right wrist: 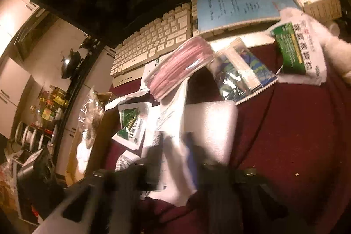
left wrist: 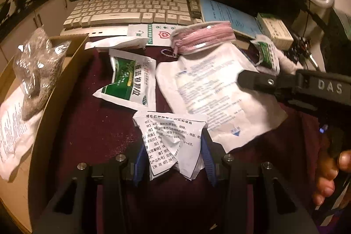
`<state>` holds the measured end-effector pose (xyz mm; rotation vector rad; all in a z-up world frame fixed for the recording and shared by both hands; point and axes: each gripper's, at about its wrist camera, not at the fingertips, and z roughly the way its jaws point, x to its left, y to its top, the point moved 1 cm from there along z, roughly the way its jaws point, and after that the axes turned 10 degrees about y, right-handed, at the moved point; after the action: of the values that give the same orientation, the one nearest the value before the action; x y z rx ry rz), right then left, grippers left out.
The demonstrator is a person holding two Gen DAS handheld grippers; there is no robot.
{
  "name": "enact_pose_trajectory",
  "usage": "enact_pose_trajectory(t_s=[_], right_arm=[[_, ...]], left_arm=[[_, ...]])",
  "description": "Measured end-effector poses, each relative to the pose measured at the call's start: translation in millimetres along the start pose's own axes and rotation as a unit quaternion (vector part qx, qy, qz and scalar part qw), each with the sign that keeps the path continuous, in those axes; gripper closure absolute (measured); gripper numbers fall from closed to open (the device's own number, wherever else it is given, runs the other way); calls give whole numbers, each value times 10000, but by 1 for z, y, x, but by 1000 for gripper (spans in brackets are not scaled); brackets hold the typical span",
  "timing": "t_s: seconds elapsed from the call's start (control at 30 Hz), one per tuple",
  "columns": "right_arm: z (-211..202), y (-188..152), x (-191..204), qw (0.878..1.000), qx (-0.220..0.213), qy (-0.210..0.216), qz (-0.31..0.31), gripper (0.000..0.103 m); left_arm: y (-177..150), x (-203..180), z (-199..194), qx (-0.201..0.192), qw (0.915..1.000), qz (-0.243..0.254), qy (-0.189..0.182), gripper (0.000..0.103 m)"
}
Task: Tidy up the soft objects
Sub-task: 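Lift the leaflet with the left gripper while the right gripper carries the paper sheet toward the box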
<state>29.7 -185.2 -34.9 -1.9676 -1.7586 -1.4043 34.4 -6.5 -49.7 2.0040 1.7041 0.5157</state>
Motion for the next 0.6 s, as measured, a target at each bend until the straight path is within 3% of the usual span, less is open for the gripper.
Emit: enact_pose_trajectory(t_s=[0.17, 0.6], right_arm=[[-19, -3, 6, 9997, -190, -41, -161, 93], [-77, -3, 43, 9949, -736, 359, -587, 94]], left_arm=[[-4, 3, -14, -148, 9999, -39, -49, 59], [-3, 38, -71, -666, 9970, -357, -162, 59]])
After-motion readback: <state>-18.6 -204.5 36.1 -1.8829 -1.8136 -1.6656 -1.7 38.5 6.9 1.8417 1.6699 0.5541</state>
